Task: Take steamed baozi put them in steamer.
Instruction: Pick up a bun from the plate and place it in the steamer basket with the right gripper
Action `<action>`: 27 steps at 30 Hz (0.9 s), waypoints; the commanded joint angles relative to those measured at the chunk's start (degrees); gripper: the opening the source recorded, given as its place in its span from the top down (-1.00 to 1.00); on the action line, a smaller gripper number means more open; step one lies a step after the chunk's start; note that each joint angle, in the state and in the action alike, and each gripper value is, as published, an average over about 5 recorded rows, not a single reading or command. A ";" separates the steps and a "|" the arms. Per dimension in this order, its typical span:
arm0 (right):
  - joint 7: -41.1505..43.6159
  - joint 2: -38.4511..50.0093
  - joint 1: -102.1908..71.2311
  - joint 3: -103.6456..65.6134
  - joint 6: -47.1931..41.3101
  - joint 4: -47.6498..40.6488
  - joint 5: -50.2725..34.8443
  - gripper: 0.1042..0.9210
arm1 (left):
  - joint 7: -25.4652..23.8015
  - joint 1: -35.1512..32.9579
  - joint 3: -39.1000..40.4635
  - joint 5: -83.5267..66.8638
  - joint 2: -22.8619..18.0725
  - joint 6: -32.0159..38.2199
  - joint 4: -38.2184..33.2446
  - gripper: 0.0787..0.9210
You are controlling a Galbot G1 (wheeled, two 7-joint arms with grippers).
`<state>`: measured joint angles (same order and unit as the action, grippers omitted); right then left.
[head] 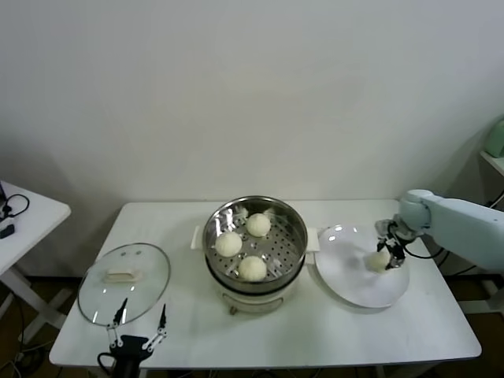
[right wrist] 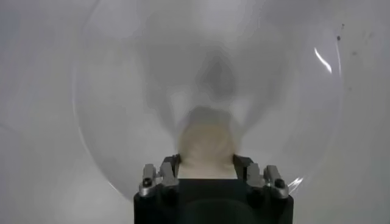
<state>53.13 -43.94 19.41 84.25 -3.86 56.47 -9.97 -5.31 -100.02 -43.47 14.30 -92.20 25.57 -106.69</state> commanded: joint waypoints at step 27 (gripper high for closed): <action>1.74 -10.60 45.41 10.76 -11.96 34.57 -35.86 -0.03 | 0.39 -1.04 0.22 -1.19 -2.80 0.82 -1.39 -0.77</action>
<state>57.04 -46.95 57.76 100.38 -9.94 82.45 -34.56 -5.01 -101.11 -43.13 13.32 -92.20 26.28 -108.20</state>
